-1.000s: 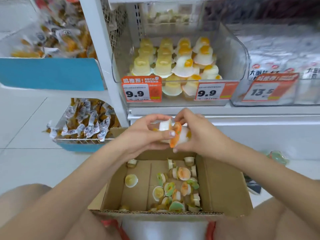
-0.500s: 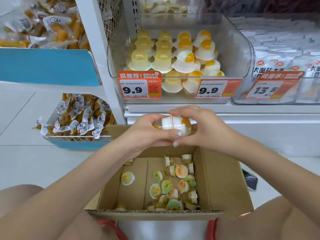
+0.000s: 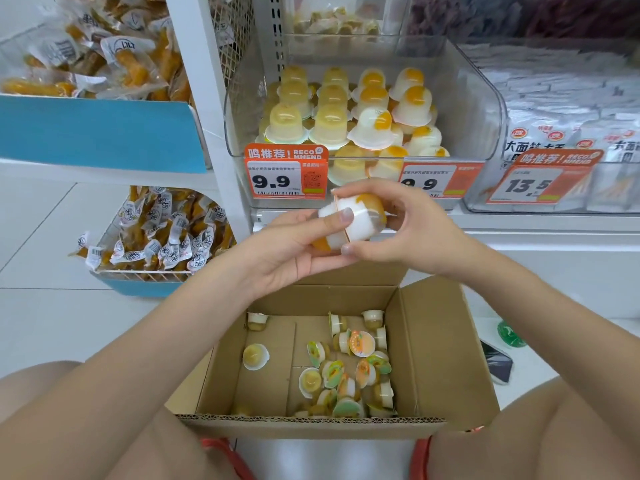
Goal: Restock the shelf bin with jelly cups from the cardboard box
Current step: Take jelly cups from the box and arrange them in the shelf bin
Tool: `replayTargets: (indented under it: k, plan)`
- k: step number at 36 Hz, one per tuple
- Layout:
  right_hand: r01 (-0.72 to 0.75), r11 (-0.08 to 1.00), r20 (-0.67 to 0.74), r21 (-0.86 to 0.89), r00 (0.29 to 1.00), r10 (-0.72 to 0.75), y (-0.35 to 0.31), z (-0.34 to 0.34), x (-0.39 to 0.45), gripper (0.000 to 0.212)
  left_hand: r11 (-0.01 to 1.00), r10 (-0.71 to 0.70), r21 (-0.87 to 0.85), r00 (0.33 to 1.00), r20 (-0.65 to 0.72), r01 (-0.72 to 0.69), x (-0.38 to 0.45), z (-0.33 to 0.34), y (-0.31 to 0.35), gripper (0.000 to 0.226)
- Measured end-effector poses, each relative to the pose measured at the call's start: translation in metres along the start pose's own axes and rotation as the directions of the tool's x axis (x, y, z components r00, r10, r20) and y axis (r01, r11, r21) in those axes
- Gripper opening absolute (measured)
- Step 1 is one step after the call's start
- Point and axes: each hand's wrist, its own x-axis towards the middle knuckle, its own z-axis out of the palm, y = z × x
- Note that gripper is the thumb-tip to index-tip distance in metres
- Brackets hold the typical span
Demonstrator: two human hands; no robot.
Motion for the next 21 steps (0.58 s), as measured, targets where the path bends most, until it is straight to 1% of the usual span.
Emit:
replayTargets:
  k: [2, 3, 5, 6, 8, 10, 11, 13, 16, 18, 21]
  plan:
    - [-0.003, 1.000, -0.028, 0.011, 1.000, 0.004, -0.004, -0.013, 0.005, 0.052, 0.998, 0.027, 0.057, 0.999, 0.021, -0.029, 0.000, 0.000, 0.008, 0.054]
    - [-0.001, 1.000, -0.067, 0.012, 0.998, 0.002, -0.005, -0.022, 0.007, 0.051, 0.994, 0.034, 0.101, 0.999, 0.021, -0.036, -0.001, -0.001, 0.013, 0.058]
    - [0.007, 1.000, -0.171, -0.029, 0.985, -0.012, -0.008, -0.042, 0.013, 0.050, 0.963, 0.051, 0.266, 0.999, 0.013, -0.053, -0.002, -0.005, 0.021, 0.059]
    - [0.000, 0.996, -0.224, -0.085, 0.974, -0.019, -0.009, -0.054, 0.017, 0.049, 0.916, 0.068, 0.395, 0.998, 0.005, -0.064, -0.003, -0.008, 0.024, 0.058]
    - [-0.056, 0.966, -0.304, -0.254, 0.952, -0.025, -0.013, -0.079, 0.028, 0.048, 0.778, 0.121, 0.623, 0.992, -0.027, -0.078, -0.003, -0.015, 0.028, 0.049]
    - [-0.163, 0.880, -0.336, -0.445, 0.942, 0.004, -0.016, -0.104, 0.043, 0.048, 0.687, 0.177, 0.724, 0.981, -0.084, -0.062, 0.001, -0.023, 0.030, 0.039]
    - [-0.213, 0.827, -0.338, -0.520, 0.941, 0.030, -0.016, -0.115, 0.051, 0.049, 0.665, 0.193, 0.745, 0.975, -0.113, -0.045, 0.004, -0.027, 0.031, 0.038]
    - [-0.281, 0.746, -0.306, -0.604, 0.946, 0.108, -0.014, -0.130, 0.069, 0.052, 0.655, 0.209, 0.756, 0.963, -0.171, -0.008, 0.009, -0.034, 0.032, 0.046]
    - [-0.315, 0.641, -0.219, -0.700, 0.949, 0.227, -0.009, -0.137, 0.090, 0.059, 0.703, 0.211, 0.711, 0.953, -0.216, 0.005, 0.015, -0.038, 0.036, 0.060]
    - [-0.323, 0.605, -0.190, -0.728, 0.942, 0.275, -0.005, -0.137, 0.100, 0.065, 0.736, 0.198, 0.677, 0.957, -0.214, -0.001, 0.016, -0.039, 0.037, 0.061]
    - [-0.318, 0.575, -0.164, -0.754, 0.938, 0.304, 0.000, -0.134, 0.109, 0.068, 0.714, 0.206, 0.700, 0.958, -0.201, -0.007, 0.018, -0.041, 0.036, 0.060]
